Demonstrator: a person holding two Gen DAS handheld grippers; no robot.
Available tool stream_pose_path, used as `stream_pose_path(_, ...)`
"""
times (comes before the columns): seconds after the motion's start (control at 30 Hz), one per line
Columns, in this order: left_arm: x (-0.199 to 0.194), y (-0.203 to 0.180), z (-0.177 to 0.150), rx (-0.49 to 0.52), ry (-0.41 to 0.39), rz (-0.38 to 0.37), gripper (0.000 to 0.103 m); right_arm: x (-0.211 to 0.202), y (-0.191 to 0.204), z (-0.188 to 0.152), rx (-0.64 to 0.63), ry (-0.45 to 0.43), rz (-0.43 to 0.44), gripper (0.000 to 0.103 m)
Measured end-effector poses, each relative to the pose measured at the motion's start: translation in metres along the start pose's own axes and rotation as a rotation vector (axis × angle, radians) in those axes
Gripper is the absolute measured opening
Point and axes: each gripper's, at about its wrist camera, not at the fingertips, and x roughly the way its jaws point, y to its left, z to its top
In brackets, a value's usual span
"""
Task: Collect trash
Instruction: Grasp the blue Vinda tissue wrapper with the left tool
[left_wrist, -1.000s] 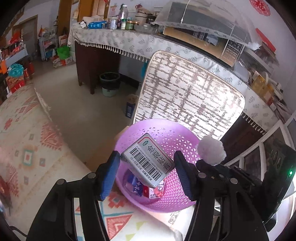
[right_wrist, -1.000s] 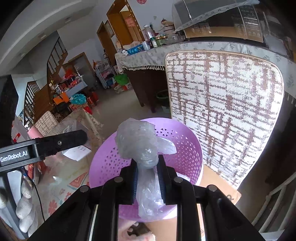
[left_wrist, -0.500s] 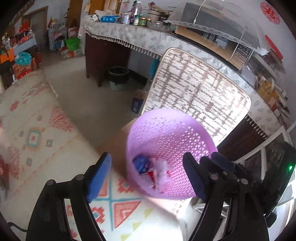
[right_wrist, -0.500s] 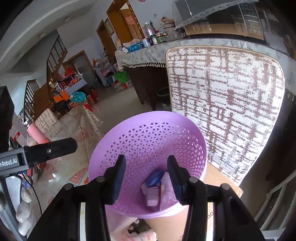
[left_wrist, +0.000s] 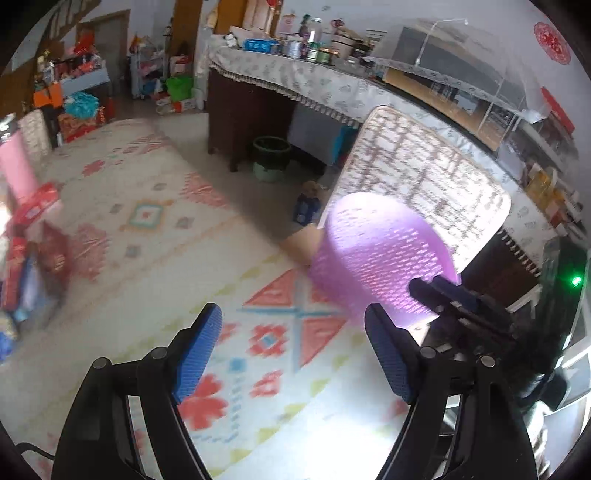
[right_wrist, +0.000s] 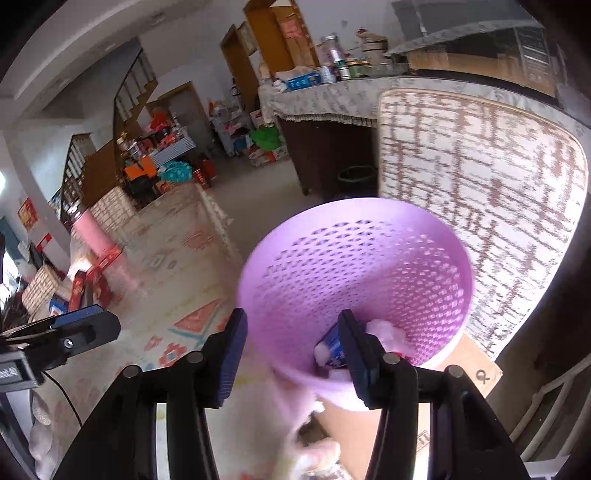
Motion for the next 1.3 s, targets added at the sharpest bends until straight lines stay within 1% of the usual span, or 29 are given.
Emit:
stream_pose_path(0.17,-0.025,0.041,-0.025,-0.019,-0.019,0.073,0.079,0.003,0.037,-0.012,-0.056,0.028,0.042,0.058)
stream_pose_path(0.3,-0.050,0.088,-0.046,-0.058,-0.036,0.148,0.079,0.013,0.074,-0.021,-0.092,0.059,0.105,0.058)
stream_pose_path(0.4,-0.073,0.131,-0.055,-0.103,-0.059,0.233,0.079,0.024,0.105,-0.026,-0.120,0.076,0.152,0.059)
stream_pose_path(0.5,-0.092,0.169,-0.057,-0.155,-0.080,0.309,0.079,0.037,0.131,-0.031,-0.140,0.090,0.196,0.059)
stream_pose_path(0.63,-0.117,0.227,-0.050,-0.246,-0.126,0.390,0.079,0.055,0.153,-0.040,-0.149,0.122,0.255,0.060)
stream_pose_path(0.73,-0.131,0.270,-0.039,-0.310,-0.163,0.420,0.079,0.067,0.161,-0.049,-0.147,0.143,0.274,0.060)
stream_pose_path(0.77,-0.134,0.286,-0.033,-0.330,-0.173,0.432,0.079,0.069,0.162,-0.049,-0.146,0.151,0.272,0.060)
stream_pose_path(0.83,-0.132,0.305,-0.024,-0.354,-0.179,0.446,0.079,0.069,0.163,-0.048,-0.139,0.138,0.291,0.061)
stream_pose_path(0.87,-0.130,0.318,-0.019,-0.368,-0.179,0.451,0.079,0.069,0.163,-0.048,-0.137,0.132,0.290,0.065)
stream_pose_path(0.93,-0.123,0.338,-0.010,-0.402,-0.174,0.454,0.079,0.070,0.163,-0.049,-0.140,0.136,0.292,0.066)
stream_pose_path(1.0,-0.112,0.357,-0.003,-0.450,-0.157,0.431,0.079,0.067,0.164,-0.049,-0.155,0.122,0.287,0.066)
stream_pose_path(1.07,-0.098,0.375,-0.002,-0.510,-0.120,0.384,0.079,0.067,0.169,-0.050,-0.178,0.116,0.274,0.067)
stream_pose_path(1.1,-0.091,0.382,-0.004,-0.538,-0.098,0.347,0.079,0.068,0.170,-0.050,-0.183,0.118,0.273,0.068)
stream_pose_path(1.13,-0.084,0.386,-0.007,-0.562,-0.072,0.297,0.079,0.068,0.169,-0.050,-0.182,0.122,0.272,0.068)
stream_pose_path(1.17,-0.077,0.387,-0.013,-0.582,-0.041,0.215,0.079,0.068,0.168,-0.050,-0.177,0.124,0.273,0.068)
stream_pose_path(1.2,-0.073,0.382,-0.018,-0.586,-0.022,0.165,0.079,0.068,0.167,-0.050,-0.172,0.125,0.274,0.068)
stream_pose_path(1.23,-0.069,0.376,-0.023,-0.581,0.013,0.093,0.079,0.069,0.166,-0.049,-0.167,0.126,0.275,0.068)
stream_pose_path(1.27,-0.064,0.366,-0.028,-0.562,0.055,0.002,0.079,0.070,0.165,-0.049,-0.165,0.128,0.275,0.068)
stream_pose_path(1.3,-0.063,0.355,-0.033,-0.535,0.078,-0.058,0.079,0.070,0.165,-0.049,-0.164,0.129,0.274,0.068)
